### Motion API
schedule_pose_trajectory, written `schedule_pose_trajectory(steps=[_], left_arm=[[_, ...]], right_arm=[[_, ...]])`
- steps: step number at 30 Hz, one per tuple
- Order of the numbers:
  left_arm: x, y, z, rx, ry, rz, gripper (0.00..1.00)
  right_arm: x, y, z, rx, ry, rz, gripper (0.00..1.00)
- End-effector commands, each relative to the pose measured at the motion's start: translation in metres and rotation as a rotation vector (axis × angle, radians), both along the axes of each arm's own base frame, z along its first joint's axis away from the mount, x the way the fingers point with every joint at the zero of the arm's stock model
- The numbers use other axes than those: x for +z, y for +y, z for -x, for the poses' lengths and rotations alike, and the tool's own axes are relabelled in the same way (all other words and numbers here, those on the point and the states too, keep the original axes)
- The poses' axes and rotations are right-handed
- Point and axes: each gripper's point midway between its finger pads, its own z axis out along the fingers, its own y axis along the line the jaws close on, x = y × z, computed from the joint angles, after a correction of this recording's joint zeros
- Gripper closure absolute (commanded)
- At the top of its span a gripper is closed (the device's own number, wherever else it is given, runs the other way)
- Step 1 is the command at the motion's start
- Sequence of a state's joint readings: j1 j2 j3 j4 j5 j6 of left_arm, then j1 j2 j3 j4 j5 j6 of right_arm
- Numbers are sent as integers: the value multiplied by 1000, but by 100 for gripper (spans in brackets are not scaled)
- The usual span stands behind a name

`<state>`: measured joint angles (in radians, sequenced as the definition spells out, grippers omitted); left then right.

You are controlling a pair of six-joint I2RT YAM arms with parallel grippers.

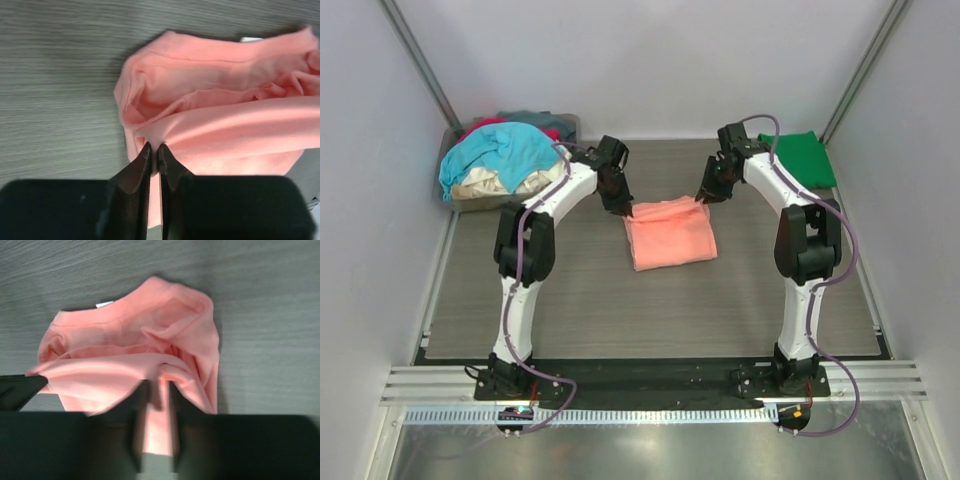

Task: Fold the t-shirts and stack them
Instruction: Fold the tshirt

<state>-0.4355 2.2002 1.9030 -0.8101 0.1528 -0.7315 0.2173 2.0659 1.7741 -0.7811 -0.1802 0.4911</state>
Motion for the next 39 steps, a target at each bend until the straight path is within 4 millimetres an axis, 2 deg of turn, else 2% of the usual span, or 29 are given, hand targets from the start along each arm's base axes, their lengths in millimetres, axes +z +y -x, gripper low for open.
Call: schedule_pose_trajectory(steps=[1, 2, 3, 4, 5, 6, 7, 8, 9, 10, 11, 12, 13, 14, 15, 16, 17, 18, 19, 22, 23, 27, 28, 29, 31, 32, 35, 37, 39], left_arm=[[-2, 33, -12, 20, 13, -87, 88], [-5, 38, -15, 29, 26, -96, 83], [3, 44, -24, 44, 11, -89, 61], [10, 47, -31, 43, -6, -88, 53], [35, 50, -44, 52, -55, -86, 47], [41, 56, -51, 59, -65, -93, 42], [52, 58, -54, 44, -87, -100, 41], [76, 62, -59, 55, -131, -113, 40], [91, 64, -56, 57, -156, -121, 39], [99, 66, -51, 58, -168, -130, 39], [106, 66, -49, 59, -190, -128, 39], [112, 65, -28, 46, -182, -129, 40], [113, 61, -19, 37, -182, -124, 41], [91, 51, 1, 13, -148, -131, 42], [108, 46, 15, 5, -185, -102, 44], [109, 37, 27, -14, -190, -78, 45], [107, 15, 39, -50, -210, -38, 46], [86, 5, 63, -91, -146, -12, 46], [95, -7, 70, -111, -184, 38, 47], [77, -48, 104, -202, -167, 125, 48], [70, -59, 113, -227, -159, 139, 49], [28, -82, 125, -249, -65, 221, 56], [14, -82, 126, -245, -53, 218, 57], [-3, -79, 128, -242, -29, 195, 58], [-24, -72, 131, -256, -10, 151, 59], [-45, -61, 135, -249, 15, 98, 59], [-83, -34, 145, -248, 51, -28, 61], [-100, -23, 154, -252, 85, -73, 63], [-107, -12, 162, -256, 96, -103, 64]], right_arm=[[18, -2, -30, 15, -110, -28, 64], [23, 1, -37, 20, -143, -40, 31], [25, 0, -42, 3, -152, -40, 23], [30, -2, -45, -9, -166, -31, 20], [40, -3, -49, -14, -186, -36, 18], [55, -4, -50, -23, -217, -41, 18], [63, -6, -49, -25, -235, -37, 18], [66, -7, -45, -27, -241, -29, 18], [90, -9, -38, -23, -292, -34, 18], [96, -9, -33, -14, -310, -34, 18], [90, -10, -20, -9, -303, -33, 18], [110, -11, -8, -4, -349, -48, 18], [114, -10, 2, 2, -360, -63, 18], [94, -4, 20, 24, -321, -98, 20], [92, 0, 31, 39, -318, -126, 23], [105, 2, 45, 48, -351, -157, 26], [81, 4, 62, 57, -308, -173, 29], [80, 11, 75, 91, -301, -217, 32], [68, 12, 90, 104, -288, -232, 39], [52, 19, 109, 150, -270, -287, 51], [31, 18, 118, 148, -220, -283, 58], [-15, 19, 124, 148, -149, -284, 66], [-23, 14, 119, 126, -160, -260, 68], [-38, 10, 125, 102, -135, -238, 72], [-50, 5, 127, 73, -133, -224, 74], [-63, 0, 135, 52, -109, -202, 76], [-78, -7, 154, 18, -75, -190, 80], [-83, -10, 169, 9, -57, -187, 80], [-83, -11, 177, 5, -53, -186, 81]])
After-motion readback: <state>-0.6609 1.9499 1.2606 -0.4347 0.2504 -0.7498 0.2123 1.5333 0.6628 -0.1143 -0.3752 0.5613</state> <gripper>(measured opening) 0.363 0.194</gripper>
